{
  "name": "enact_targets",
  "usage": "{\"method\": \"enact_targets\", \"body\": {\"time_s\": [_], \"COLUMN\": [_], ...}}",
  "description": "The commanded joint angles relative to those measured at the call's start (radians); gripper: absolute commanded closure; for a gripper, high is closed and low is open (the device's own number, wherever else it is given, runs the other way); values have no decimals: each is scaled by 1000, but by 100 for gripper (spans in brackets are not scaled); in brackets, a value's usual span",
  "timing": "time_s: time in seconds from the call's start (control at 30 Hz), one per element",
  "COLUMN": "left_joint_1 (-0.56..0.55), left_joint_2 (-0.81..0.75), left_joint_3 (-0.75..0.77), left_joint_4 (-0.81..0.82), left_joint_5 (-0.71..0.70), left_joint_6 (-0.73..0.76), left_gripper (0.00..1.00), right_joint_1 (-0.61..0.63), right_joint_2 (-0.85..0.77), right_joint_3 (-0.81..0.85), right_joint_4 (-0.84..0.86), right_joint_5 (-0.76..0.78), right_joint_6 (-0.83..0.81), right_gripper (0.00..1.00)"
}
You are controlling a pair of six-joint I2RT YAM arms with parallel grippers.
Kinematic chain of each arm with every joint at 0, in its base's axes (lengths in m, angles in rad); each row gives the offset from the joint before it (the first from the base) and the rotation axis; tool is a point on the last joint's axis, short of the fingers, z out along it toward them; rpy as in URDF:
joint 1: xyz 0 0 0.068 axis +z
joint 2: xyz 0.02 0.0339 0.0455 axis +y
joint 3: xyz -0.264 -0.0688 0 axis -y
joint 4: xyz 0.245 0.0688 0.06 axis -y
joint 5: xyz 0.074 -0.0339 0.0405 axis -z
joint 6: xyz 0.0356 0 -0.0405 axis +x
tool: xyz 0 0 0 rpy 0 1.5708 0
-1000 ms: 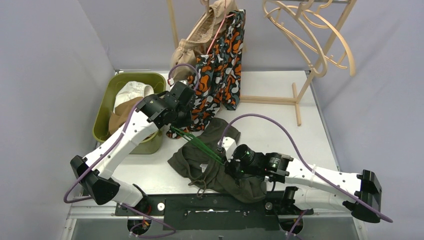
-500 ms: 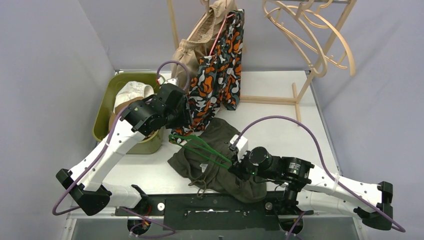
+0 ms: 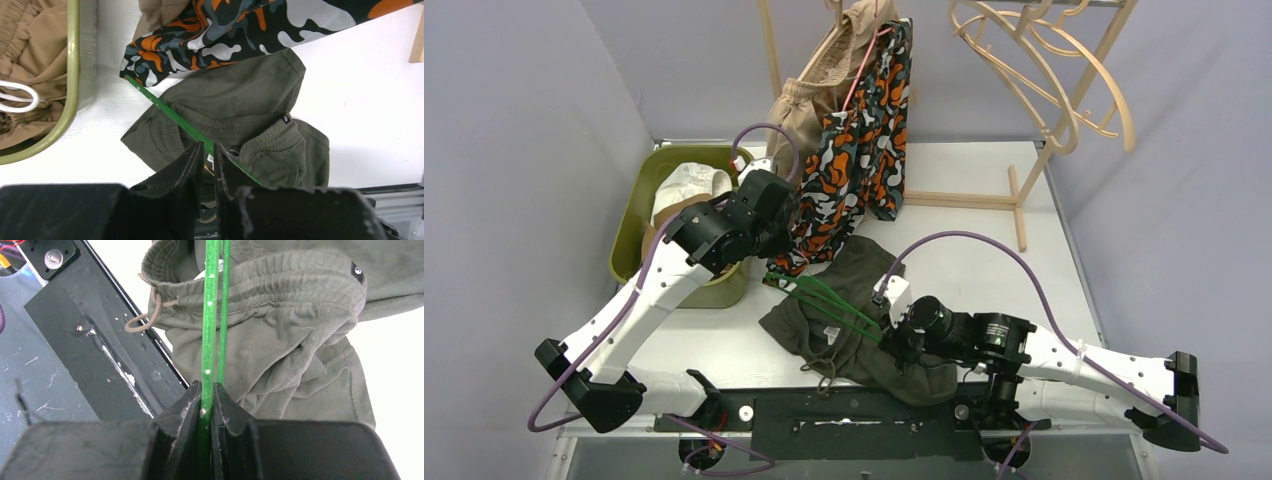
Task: Remove the shorts from the hanger
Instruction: Place the hanger on the clothes rod.
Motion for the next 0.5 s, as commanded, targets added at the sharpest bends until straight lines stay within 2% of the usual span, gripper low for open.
{"method": "enact_targets", "body": {"time_s": [0.0, 0.1, 0.23, 0.37, 0.47], "left_joint_1": [-3, -4, -4, -4, -4], "left_joint_2": [-28, -32, -102, -187, -286], "left_joint_3": [18, 35, 10, -9, -76], "left_joint_4": [-17, 11, 134, 162, 226], "left_joint_5": [-56, -35, 16, -42, -74], "left_joint_6": [-9, -11, -13, -34, -41], "left_gripper": [84, 64, 57, 50, 40], "right_joint_1": [12, 12, 14, 17, 18], "right_joint_2": [-45, -78, -105, -185, -303], "right_joint_3": [45, 37, 41, 47, 50], "right_joint_4": [33, 28, 23, -6, -42], "right_joint_5": [42, 33, 13, 18, 30], "right_joint_6": [21, 24, 38, 77, 109], "right_gripper": [100, 100, 100, 100, 100]}}
